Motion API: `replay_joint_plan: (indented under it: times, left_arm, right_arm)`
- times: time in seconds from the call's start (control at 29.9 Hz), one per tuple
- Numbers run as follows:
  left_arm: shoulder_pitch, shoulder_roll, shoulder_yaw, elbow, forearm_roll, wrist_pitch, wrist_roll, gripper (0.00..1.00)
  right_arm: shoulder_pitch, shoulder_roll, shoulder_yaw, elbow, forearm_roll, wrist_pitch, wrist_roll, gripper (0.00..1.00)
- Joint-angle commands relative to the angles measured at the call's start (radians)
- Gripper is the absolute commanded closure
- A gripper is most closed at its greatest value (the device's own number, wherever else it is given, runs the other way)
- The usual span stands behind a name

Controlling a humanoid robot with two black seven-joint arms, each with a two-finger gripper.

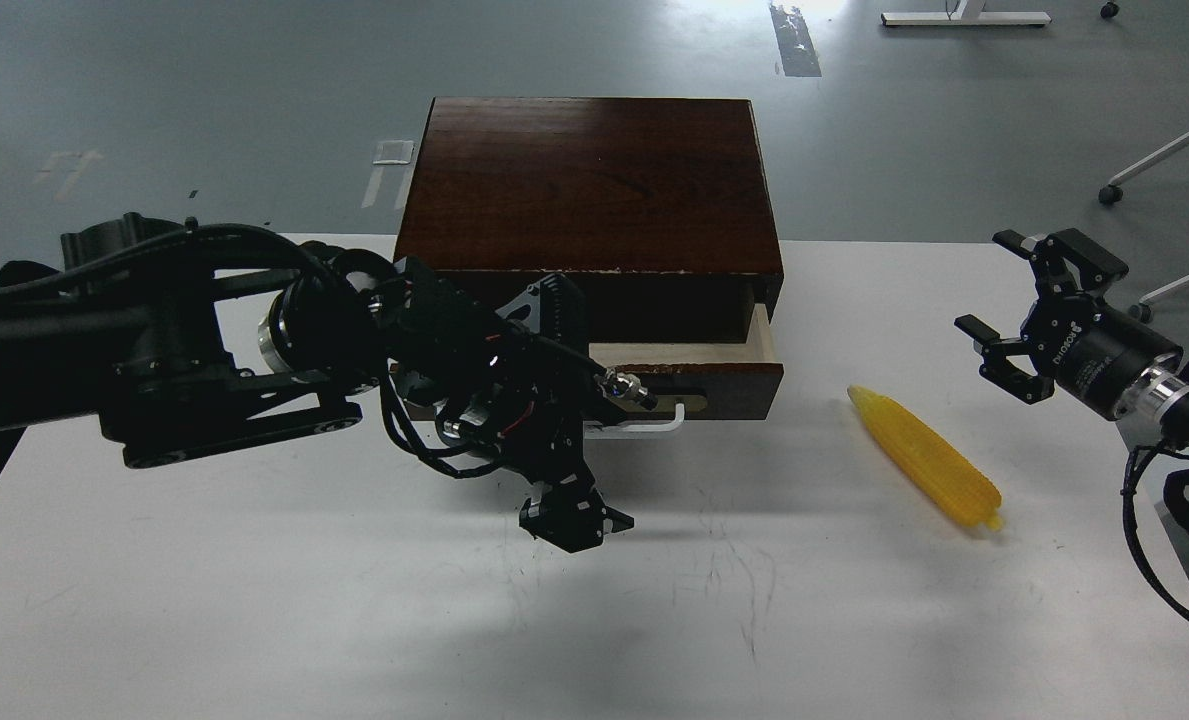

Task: Put corn in drawer with both arms
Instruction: 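Pull the drawer open toward the robot with the left gripper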

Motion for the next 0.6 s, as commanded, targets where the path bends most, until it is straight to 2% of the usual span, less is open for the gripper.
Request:
replay_joint_plan:
  times: [0.0, 0.3, 0.43, 0.57]
  left_arm:
    - [0.003, 0.018, 0.000, -0.013, 0.002, 0.000, 0.002, 0.01]
    - [-0.013, 0.027, -0.011, -0.010, 0.005, 0.000, 0.002, 0.01]
    - [-0.022, 0.072, -0.051, -0.061, -0.020, 0.000, 0.002, 0.01]
    - [-0.019, 0.170, -0.152, -0.133, -0.260, 0.000, 0.002, 0.01]
  right_arm:
    - [0.000, 0.000, 0.000, 0.000, 0.000, 0.000, 0.000, 0.00]
    - [0.000, 0.000, 0.000, 0.000, 0.000, 0.000, 0.000, 0.00]
    - [0.000, -0.002, 0.002, 0.000, 0.000, 0.000, 0.000, 0.00]
    - [0.000, -0.021, 0.012, 0.000, 0.000, 0.000, 0.000, 0.00]
